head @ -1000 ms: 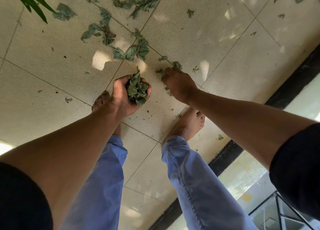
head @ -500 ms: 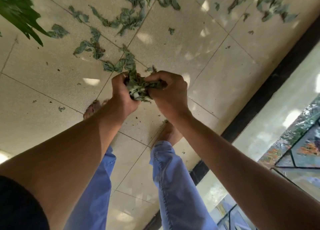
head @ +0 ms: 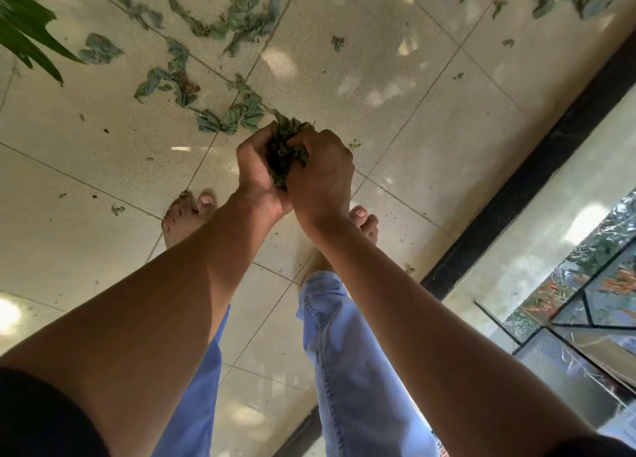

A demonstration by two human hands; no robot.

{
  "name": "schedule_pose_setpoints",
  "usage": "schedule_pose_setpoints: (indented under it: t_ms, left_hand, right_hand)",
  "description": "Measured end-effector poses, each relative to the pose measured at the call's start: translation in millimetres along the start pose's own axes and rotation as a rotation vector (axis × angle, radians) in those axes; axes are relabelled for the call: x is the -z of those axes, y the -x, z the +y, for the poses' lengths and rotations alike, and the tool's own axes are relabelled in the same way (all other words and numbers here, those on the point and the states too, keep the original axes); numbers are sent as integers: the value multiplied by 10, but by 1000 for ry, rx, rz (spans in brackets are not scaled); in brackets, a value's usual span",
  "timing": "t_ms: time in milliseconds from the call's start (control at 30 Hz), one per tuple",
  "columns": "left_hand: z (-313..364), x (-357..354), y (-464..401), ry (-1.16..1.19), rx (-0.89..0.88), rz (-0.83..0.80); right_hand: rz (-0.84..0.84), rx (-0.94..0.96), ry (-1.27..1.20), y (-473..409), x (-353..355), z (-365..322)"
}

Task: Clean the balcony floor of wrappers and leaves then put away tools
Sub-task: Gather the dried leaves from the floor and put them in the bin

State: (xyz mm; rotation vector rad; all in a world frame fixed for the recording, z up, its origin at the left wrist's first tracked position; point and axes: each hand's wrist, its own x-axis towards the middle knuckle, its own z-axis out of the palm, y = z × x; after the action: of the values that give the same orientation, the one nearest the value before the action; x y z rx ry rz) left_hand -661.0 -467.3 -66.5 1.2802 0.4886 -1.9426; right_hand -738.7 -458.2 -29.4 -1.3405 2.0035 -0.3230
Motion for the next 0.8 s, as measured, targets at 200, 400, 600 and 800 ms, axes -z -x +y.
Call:
schedule_pose_setpoints:
  t_ms: [200, 400, 600, 800]
  left_hand:
    - [52, -38, -94, 9, -21, 18]
    - [93, -35, -206, -79, -4, -170]
    - [77, -37, -242, -63, 15, -25]
    - [132, -18, -227, -45, 45, 73]
  right_hand:
    - [-98, 160, 8, 41, 63, -7]
    - [-130, 128, -144, 134, 144, 0]
    - [-7, 161, 73, 79, 97, 113]
    - [5, 239, 169, 16, 56, 146]
